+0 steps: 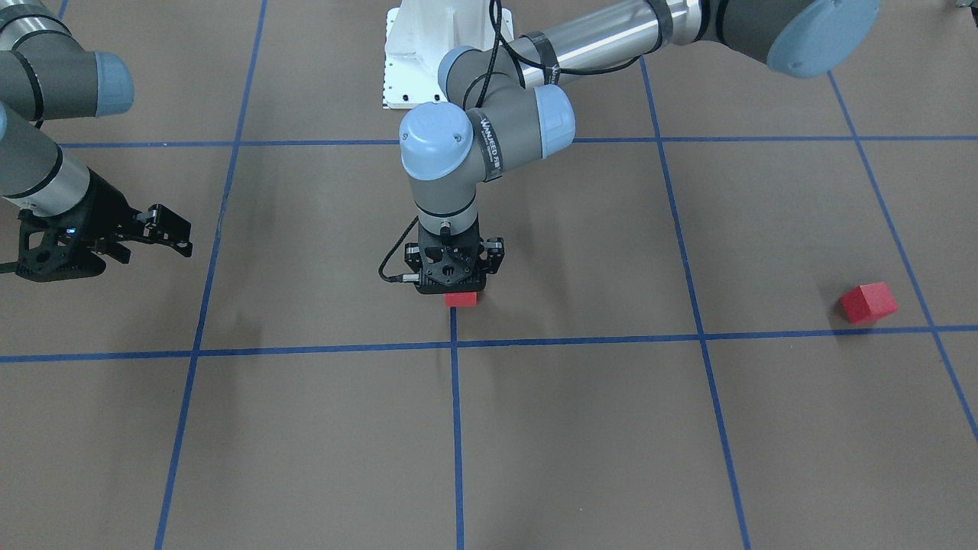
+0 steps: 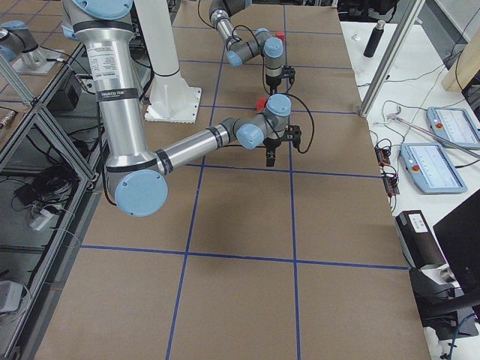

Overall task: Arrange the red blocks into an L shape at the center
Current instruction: 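Lower the cube with the left gripper flush against the center cube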

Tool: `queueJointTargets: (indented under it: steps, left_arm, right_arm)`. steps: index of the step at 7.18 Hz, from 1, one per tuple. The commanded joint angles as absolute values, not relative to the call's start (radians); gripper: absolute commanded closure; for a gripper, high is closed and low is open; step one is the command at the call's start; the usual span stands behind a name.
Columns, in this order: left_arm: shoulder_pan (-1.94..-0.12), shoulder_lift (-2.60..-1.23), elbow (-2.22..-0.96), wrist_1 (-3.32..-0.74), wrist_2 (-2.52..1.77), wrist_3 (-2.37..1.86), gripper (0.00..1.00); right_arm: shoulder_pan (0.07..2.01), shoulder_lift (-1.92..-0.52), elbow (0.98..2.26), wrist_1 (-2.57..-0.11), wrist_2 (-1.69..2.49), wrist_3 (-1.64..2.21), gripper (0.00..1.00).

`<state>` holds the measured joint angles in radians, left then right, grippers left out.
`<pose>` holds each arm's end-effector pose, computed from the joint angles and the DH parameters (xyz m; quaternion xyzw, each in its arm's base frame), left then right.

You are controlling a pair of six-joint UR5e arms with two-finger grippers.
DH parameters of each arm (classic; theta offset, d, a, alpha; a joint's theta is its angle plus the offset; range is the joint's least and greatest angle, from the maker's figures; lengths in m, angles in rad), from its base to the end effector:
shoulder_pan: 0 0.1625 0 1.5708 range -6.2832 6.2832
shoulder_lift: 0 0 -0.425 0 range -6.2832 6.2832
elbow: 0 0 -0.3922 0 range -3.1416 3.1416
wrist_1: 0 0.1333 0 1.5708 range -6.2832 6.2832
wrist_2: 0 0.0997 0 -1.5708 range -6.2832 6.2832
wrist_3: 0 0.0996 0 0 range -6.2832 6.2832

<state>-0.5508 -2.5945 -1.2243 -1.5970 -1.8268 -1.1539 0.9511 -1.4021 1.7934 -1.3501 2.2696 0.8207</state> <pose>0.6311 -0.5144 0.1468 0.0529 0.3582 -0.0184 0.9320 -0.2685 -0.4955 0.4370 -0.0025 -0.4320 -0.0127 0.9018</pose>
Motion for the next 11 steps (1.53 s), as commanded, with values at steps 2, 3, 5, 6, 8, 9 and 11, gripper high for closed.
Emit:
queueJointTargets:
  steps: [2, 3, 5, 6, 8, 9, 11]
  left_arm:
    - [-0.546, -2.595, -1.224, -1.597, -1.827, -1.164, 1.00]
    - [-0.546, -2.594, -1.224, -1.597, -1.827, -1.164, 1.00]
    - [-0.545, -2.594, -1.223, -1.597, -1.827, -1.164, 1.00]
    - [-0.543, -2.594, -1.221, -1.597, -1.828, -1.166, 1.00]
    - [-0.541, -2.594, -1.221, -1.597, -1.829, -1.167, 1.00]
    - [-0.541, -2.594, -1.220, -1.597, -1.856, -1.175, 1.00]
    - [-0.541, -2.594, -1.216, -1.597, -1.864, -1.178, 1.00]
  right_arm:
    - [0.951, -1.402, 1.795, -1.351, 2.270, 0.821, 0.00]
    - [0.951, -1.402, 1.795, -1.350, 2.270, 0.822, 0.00]
    - [0.951, -1.402, 1.793, -1.351, 2.270, 0.822, 0.00]
    - [0.951, -1.402, 1.793, -1.350, 2.270, 0.821, 0.00]
    - [0.951, -1.401, 1.793, -1.351, 2.269, 0.821, 0.00]
    - [0.951, -1.401, 1.793, -1.351, 2.269, 0.822, 0.00]
    - [0.950, -1.401, 1.792, -1.351, 2.270, 0.821, 0.00]
